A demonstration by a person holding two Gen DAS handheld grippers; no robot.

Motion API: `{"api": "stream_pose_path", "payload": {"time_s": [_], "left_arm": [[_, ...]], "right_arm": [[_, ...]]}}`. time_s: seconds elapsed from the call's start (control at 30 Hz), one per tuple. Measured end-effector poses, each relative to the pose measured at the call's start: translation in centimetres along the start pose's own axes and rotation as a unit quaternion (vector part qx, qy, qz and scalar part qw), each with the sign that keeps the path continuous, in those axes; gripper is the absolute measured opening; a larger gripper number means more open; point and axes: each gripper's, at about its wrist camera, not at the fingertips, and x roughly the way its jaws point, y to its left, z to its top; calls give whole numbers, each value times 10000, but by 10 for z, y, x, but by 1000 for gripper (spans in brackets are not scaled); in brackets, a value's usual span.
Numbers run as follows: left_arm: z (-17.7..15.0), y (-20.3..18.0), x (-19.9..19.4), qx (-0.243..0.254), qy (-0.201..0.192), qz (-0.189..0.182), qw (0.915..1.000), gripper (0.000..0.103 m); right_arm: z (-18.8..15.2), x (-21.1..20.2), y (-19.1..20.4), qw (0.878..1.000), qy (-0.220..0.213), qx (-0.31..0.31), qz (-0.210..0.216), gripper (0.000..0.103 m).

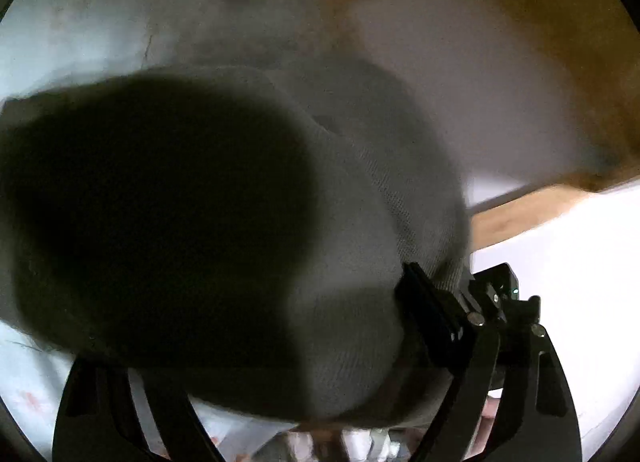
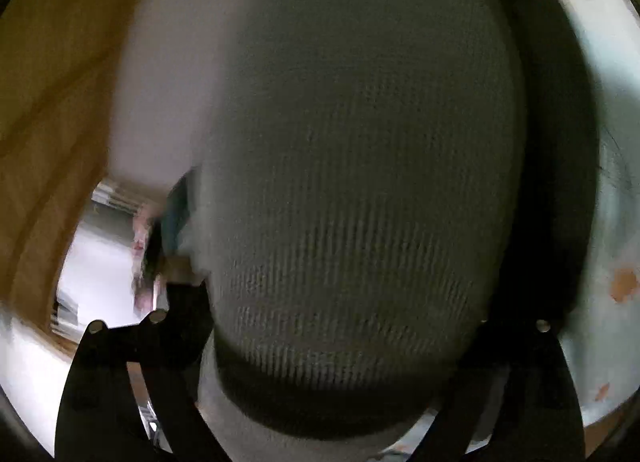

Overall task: Fold large clothes
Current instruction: 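Carry the bundle toward the Hello Kitty pillow and lower it with both grippers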

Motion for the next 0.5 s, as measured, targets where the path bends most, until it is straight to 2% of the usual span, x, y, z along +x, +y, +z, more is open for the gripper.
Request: {"api": "stream_pose_path", "payload": {"time_s": [0.03,0.1,0.17,0.27,0.3,0.33,0.37,0.4,0.43,0.5], "left_arm": [[-1,1,6,194,-60,26,9998,99],[-1,-11,4,678,-251,281,9970,99],[4,-9,4,582,-181,227,9979,99],[14,-7,5,473,111,127,9987,99],[17,-8,3,492,195,148,9985,99],[18,-13,5,583,334,248,9974,99],[19,-17,5,700,402,337,9962,99],[18,-21,6,818,421,406,9949,99],[19,-25,6,877,399,451,9943,99],[13,-30,6,937,368,561,9933,99]], "right_arm": [[-1,0,-12,9996,-51,-71,263,89],[-2,-1,-11,9992,-215,-229,246,92],[3,0,1,9991,-230,-361,48,95],[7,-15,23,9949,-305,-673,-681,95],[5,-26,42,9853,-440,-1054,-1270,95],[0,-35,61,9659,-691,-1556,-1950,100],[-7,-45,83,9336,-1068,-2116,-2687,100],[-11,-56,104,9032,-1345,-2502,-3217,100],[-12,-66,118,8921,-1491,-2531,-3433,100],[-12,-86,144,8604,-2091,-2736,-3758,100]]}}
